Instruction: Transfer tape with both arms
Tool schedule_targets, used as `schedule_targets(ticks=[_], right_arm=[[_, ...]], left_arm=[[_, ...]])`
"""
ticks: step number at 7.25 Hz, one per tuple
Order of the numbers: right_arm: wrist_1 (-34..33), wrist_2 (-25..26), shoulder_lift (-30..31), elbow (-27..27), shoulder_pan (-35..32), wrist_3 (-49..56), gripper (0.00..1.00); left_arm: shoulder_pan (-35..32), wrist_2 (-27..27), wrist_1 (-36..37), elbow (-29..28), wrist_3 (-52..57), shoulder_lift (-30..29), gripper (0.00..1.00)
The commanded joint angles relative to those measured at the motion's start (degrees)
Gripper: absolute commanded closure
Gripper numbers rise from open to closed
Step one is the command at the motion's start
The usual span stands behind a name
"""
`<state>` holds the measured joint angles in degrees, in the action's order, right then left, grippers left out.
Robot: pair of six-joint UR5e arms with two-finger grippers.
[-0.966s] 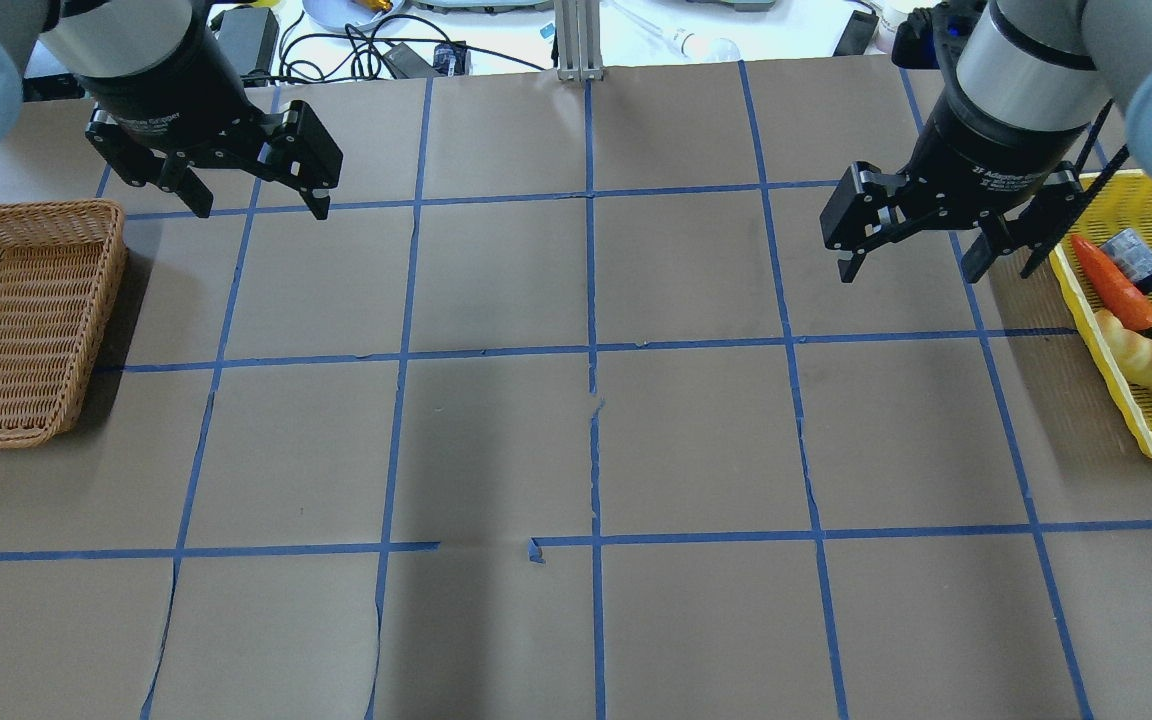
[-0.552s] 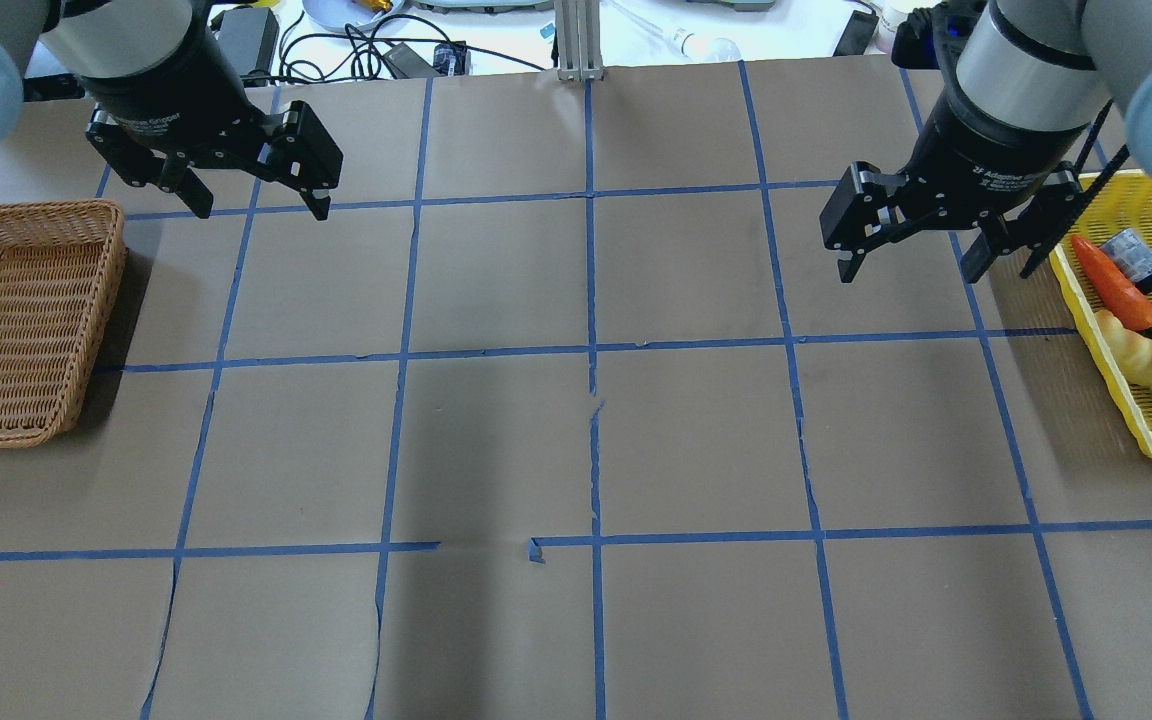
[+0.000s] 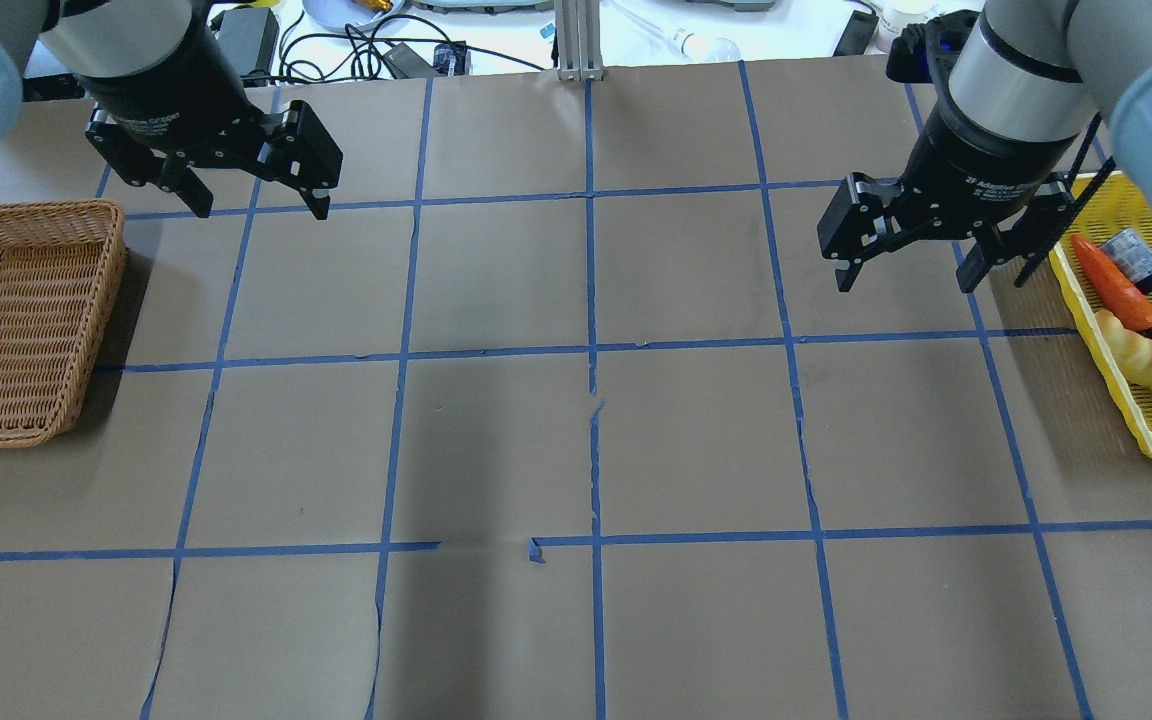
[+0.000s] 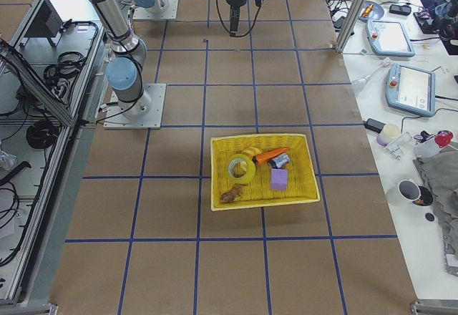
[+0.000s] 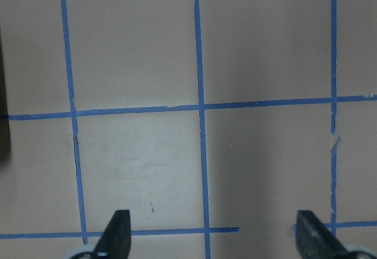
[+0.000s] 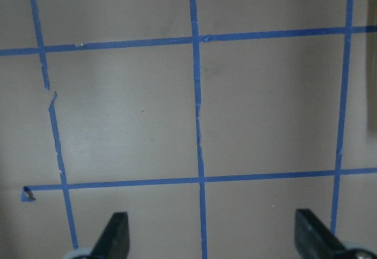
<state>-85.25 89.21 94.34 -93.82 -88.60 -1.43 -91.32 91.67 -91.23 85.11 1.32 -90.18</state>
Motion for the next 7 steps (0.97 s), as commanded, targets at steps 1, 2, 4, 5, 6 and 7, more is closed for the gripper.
schedule_targets(ticks=[1,2,4,5,6,7], right_arm=[[-0.01,0.09,-0.04,-0.04,0.01,-0.07,0.00],[-0.09,-0.17,-0.04,0.04,-0.08,-0.16,0.00],[-0.09,0.00,0.05,0.13,0.01,-0.07,0.00],[-0.09,0.00,0.05,0.05,0.01,-0.07,0.00],[-0.88,0.00,-0.04,0.04,0.01,-0.07,0.00],[-1.58,0.00,-0.12,-0.04,0.01,-0.07,0.00]], left_arm=[[0.00,0.00,0.00,0.05,0.00,0.00,0.00],[0.00,0.00,0.00,0.05,0.00,0.00,0.00],[0.00,0.00,0.00,0.05,0.00,0.00,0.00],[0.00,0.00,0.00,-0.03,0.00,0.00,0.00],[0.00,0.00,0.00,-0.03,0.00,0.00,0.00],[0.00,0.00,0.00,-0.03,0.00,0.00,0.00]])
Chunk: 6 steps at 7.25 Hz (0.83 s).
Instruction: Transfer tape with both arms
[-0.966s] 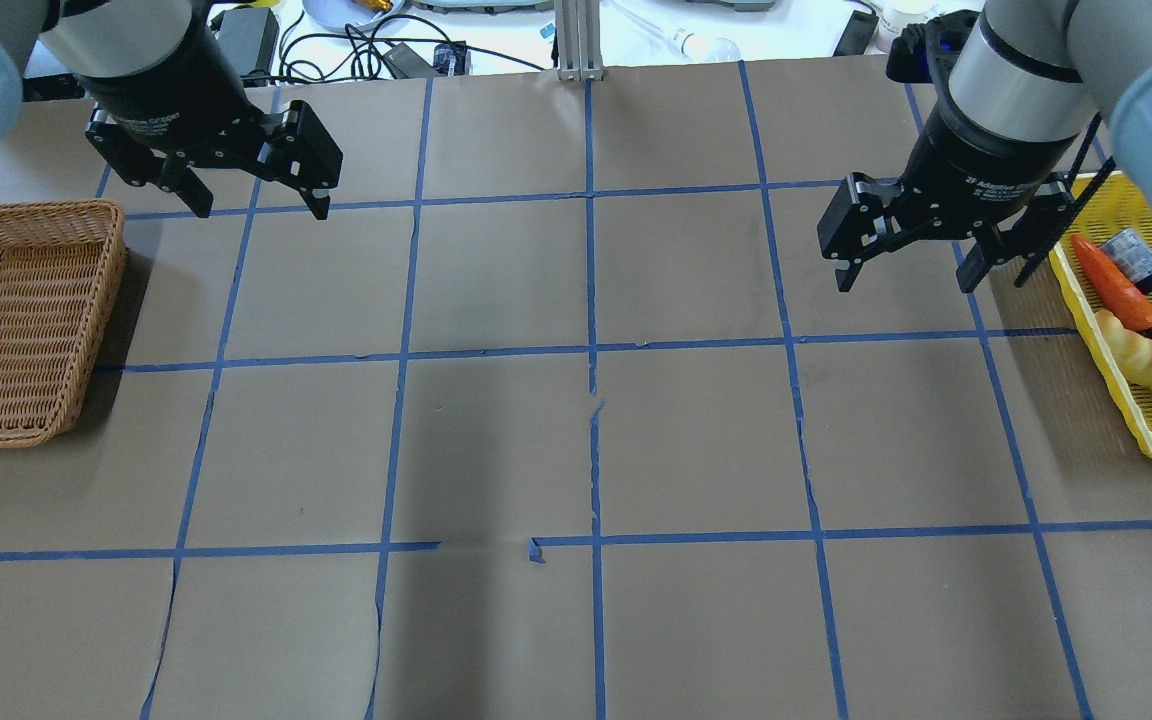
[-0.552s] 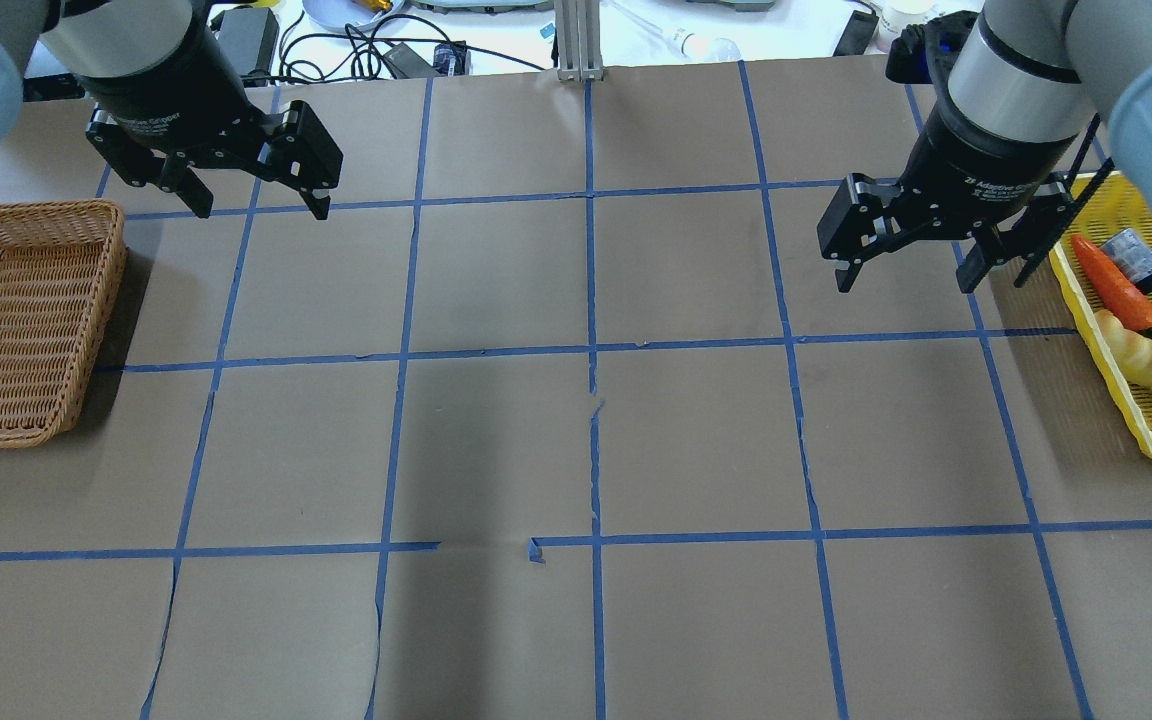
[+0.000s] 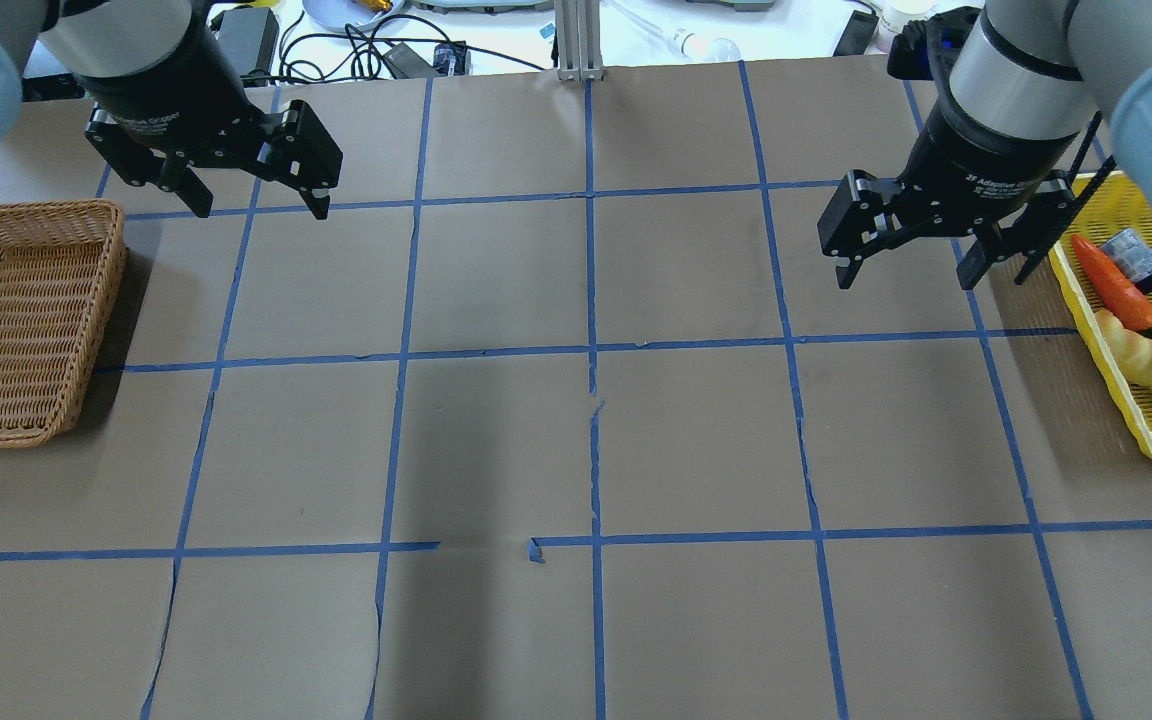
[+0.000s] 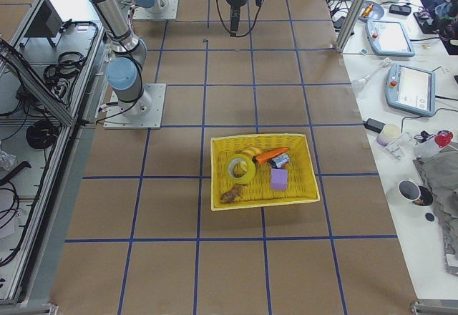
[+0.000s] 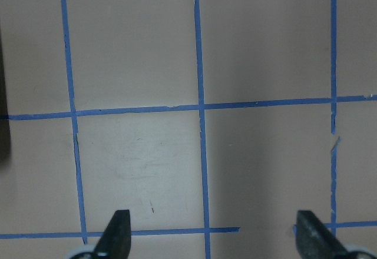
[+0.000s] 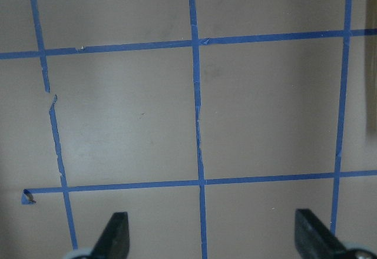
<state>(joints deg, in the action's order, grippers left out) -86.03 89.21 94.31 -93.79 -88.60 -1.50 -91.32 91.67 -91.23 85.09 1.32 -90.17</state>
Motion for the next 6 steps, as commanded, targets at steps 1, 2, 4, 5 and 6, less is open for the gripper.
schedule_targets(ticks=[1,2,4,5,6], right_arm=[[-0.80,0.26,-0.09,-0.07,0.09,0.09,0.00],[-1.93,1.66,-0.36,0.01,0.96,1.31,0.00],[-8.28,2.91,-1.84,0.01,13.37,14.27,0.00],[-8.62,2.55,-2.98,-0.07,19.80,22.59,0.00],[-9.58,2.64,-5.87,-0.07,25.95,30.77,0.00]], left_arm=[[0.00,0.00,0.00,-0.01,0.00,0.00,0.00],[0.00,0.00,0.00,-0.01,0.00,0.00,0.00],[0.00,0.00,0.00,-0.01,0.00,0.00,0.00],[0.09,0.00,0.00,-0.01,0.00,0.00,0.00],[0.09,0.00,0.00,-0.01,0.00,0.00,0.00]])
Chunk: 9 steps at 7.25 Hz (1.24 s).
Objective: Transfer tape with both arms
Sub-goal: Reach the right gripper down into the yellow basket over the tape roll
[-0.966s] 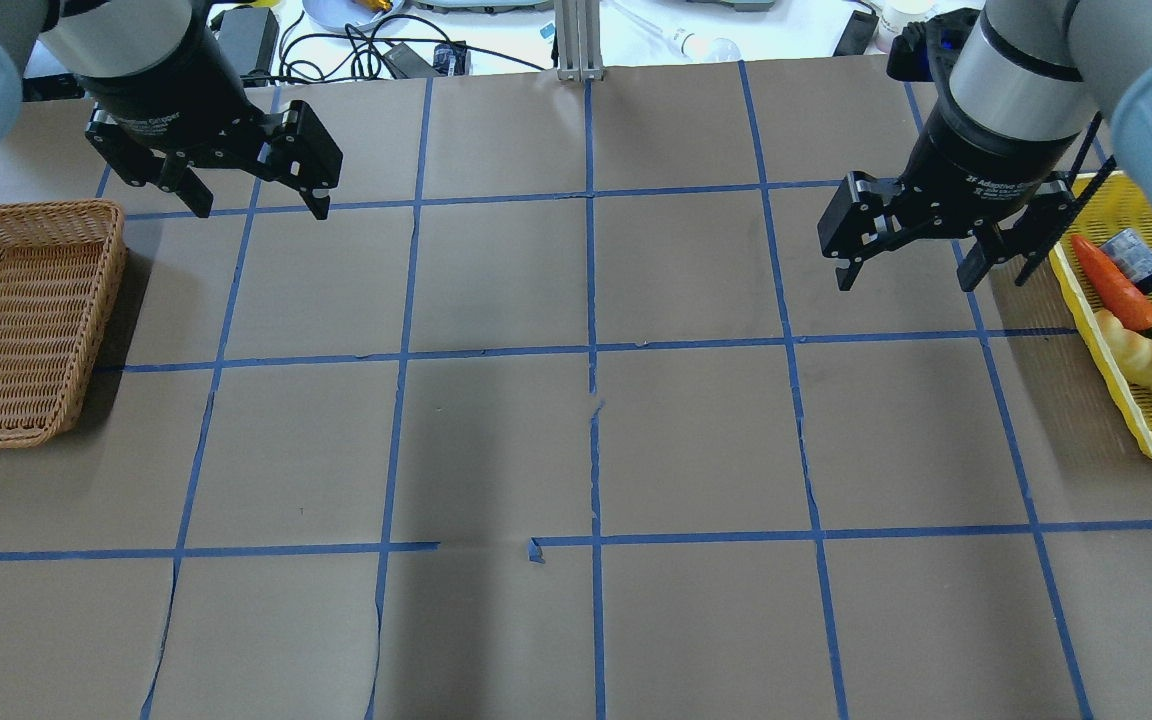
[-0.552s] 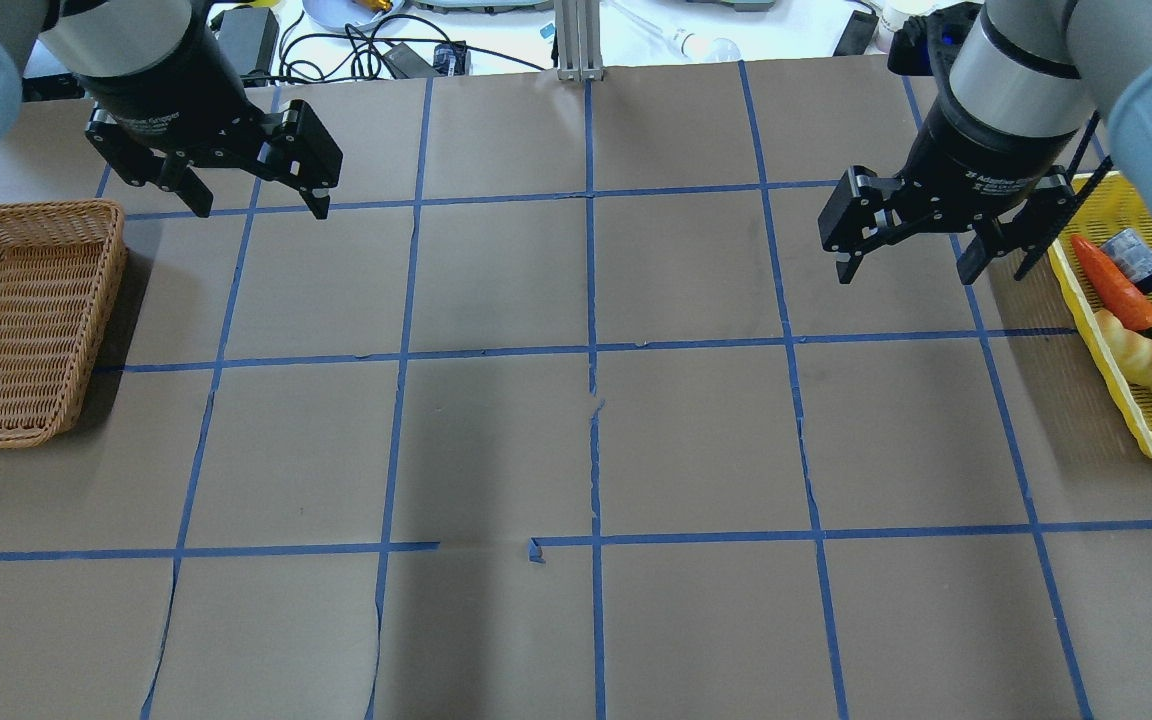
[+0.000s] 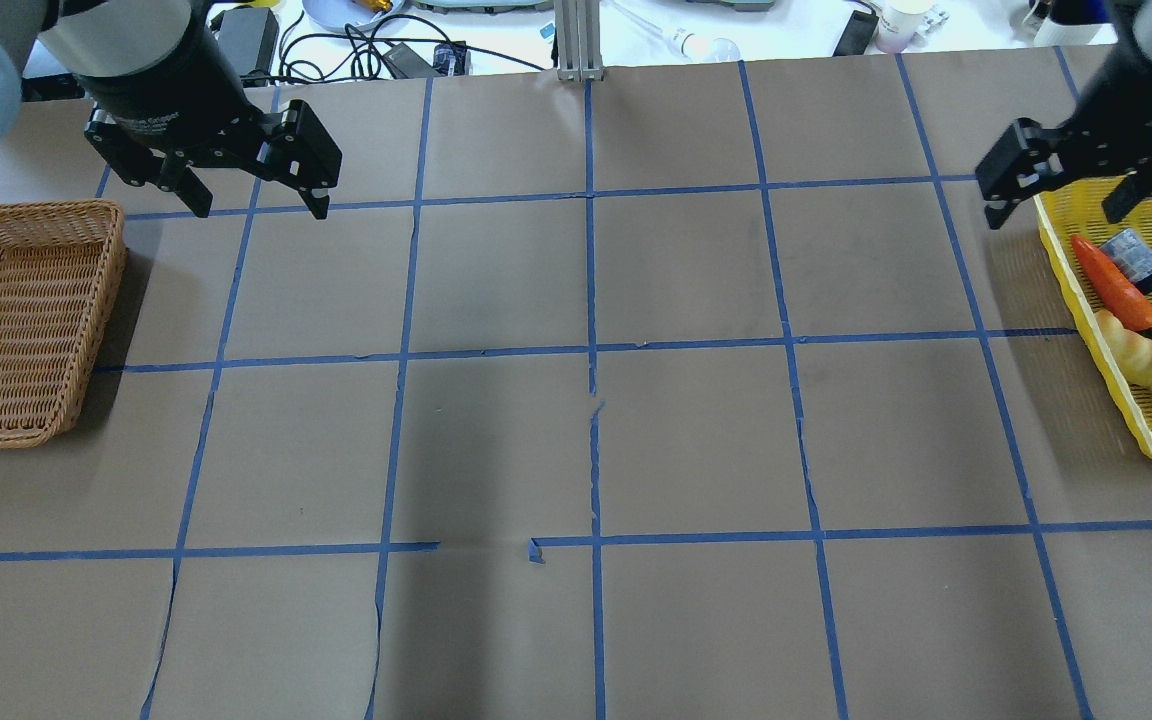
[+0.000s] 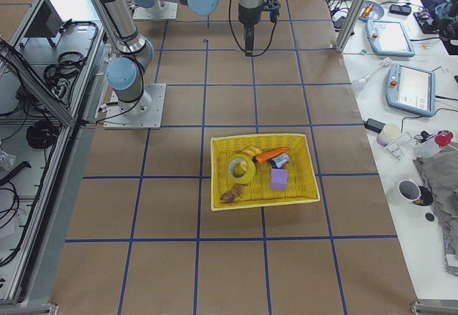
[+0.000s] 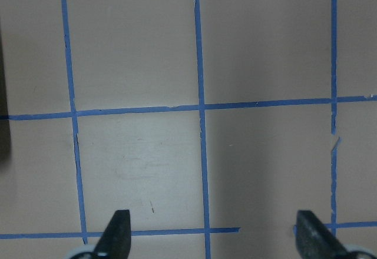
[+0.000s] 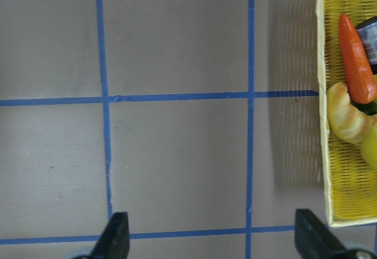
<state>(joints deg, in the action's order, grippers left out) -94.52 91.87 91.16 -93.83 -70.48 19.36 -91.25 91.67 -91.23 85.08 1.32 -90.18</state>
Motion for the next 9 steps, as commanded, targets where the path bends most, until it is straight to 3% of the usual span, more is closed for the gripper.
schedule_targets(ticks=[1,4,8,9], right_arm=[[-1.72,-0.46,-6.22,-0.04,15.56,15.04,0.00],[-13.66,-0.03,-17.04,-1.87,25.72,20.54,0.00],[-33.58,-0.20,-19.17,-15.66,26.45,17.02,0.00],[-35.19,-0.47,-19.26,-16.12,26.45,17.02,0.10]], left_arm=[[0.02,0.00,0.00,0.00,0.00,0.09,0.00],[0.02,0.00,0.00,0.00,0.00,0.09,0.00],[0.11,0.00,0.00,0.00,0.00,0.00,0.00],[0.11,0.00,0.00,0.00,0.00,0.00,0.00]])
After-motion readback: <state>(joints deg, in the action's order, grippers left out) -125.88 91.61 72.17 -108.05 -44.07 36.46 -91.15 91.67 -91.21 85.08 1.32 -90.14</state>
